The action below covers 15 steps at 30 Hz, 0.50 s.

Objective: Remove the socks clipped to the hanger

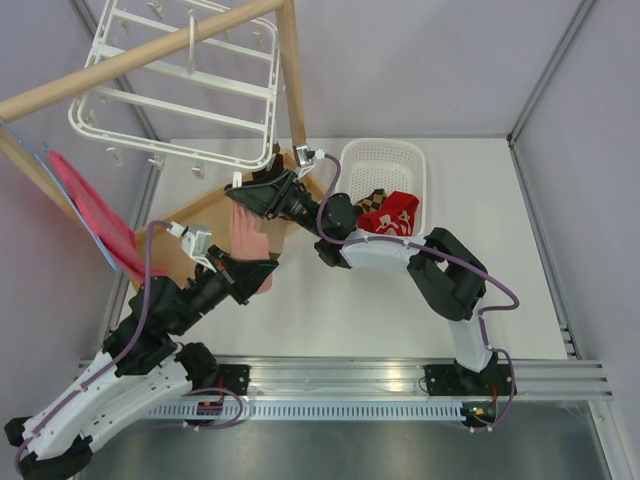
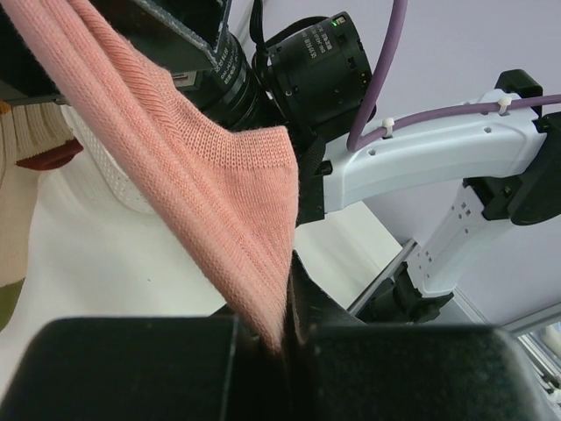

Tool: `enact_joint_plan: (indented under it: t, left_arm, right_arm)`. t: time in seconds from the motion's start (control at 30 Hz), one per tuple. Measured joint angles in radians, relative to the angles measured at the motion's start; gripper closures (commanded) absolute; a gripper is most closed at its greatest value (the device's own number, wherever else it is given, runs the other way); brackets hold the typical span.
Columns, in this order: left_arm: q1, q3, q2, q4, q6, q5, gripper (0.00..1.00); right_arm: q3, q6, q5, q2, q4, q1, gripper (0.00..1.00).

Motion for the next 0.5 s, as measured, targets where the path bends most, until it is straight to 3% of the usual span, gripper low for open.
enact_joint_plan:
  t: [0.5]
  left_arm:
    - [0.0, 0.0, -0.016, -0.002, -0.006, -0.001, 0.98]
  right_arm:
    - [0.014, 0.012, 0.0, -0.001, 0.007, -0.012, 0.28]
